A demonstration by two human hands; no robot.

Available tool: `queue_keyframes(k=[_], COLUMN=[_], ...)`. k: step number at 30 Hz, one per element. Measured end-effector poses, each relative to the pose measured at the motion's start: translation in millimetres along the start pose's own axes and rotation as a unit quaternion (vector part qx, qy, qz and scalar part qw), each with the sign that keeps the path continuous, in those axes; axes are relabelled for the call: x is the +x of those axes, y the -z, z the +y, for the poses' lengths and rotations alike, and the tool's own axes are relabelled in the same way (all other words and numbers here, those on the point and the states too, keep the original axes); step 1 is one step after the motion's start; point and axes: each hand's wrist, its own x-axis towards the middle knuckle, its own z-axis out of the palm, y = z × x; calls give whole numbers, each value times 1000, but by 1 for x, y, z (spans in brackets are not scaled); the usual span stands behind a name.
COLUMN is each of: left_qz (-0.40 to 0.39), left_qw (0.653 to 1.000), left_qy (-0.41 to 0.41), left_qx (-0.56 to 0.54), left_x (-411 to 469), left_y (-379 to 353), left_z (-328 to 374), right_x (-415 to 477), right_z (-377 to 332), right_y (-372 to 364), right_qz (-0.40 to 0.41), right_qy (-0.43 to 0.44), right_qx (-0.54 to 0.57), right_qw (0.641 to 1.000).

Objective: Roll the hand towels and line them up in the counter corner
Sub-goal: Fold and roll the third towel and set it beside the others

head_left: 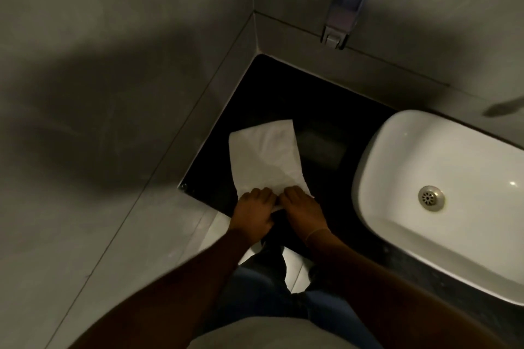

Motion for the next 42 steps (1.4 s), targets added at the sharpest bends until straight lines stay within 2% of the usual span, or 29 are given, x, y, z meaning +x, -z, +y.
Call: queue_keyframes(k=[3,7,10,12,15,18,20,22,23,26,28,30,34,37,39,42], left_qz=[-14,29,61,44,73,119,113,115,126,130,129,143,203,152,132,126], left_qw=[998,998,997,986,959,955,953,946,946,962,972,977,977,988,989,973], left_qy=[-13,-41,-30,8,73,104,121,131,127,114,107,95,32,-18,-8,44], left_qx=[63,43,-37,-163,-263,-252,-255,-274,-271,-211,-168,-124,-59,-35,-61,-189], left_x=[-6,-14,-23,-25,-23,-17,-11,-6,-5,-1,1,2,0,-2,0,8], left_y=[-9,-10,-4,4,10,8,8,9,9,6,5,3,-8,-16,-15,-2], left_z=[-4,-8,-15,-22,-33,-41,-42,-41,-41,-41,-43,-44,-36,-33,-35,-37], right_x=[6,8,4,3,10,23,29,29,29,27,27,29,32,35,38,52], right_z=[6,18,23,25,27,24,19,14,10,4,6,13,10,8,8,12], right_y=[-2,2,11,15,23,25,23,18,17,6,7,7,11,13,19,34], right_qz=[-21,-41,-57,-63,-73,-83,-37,47,66,31,-17,-35,4,33,27,-48], right_qy=[5,-31,-66,-80,-123,-150,-165,-119,-66,158,204,198,169,143,101,-20], right_qx=[22,157,228,253,271,235,195,89,38,-42,-41,-50,-36,9,42,163], right_qw=[1000,986,970,962,952,957,966,988,995,986,978,978,985,989,994,985])
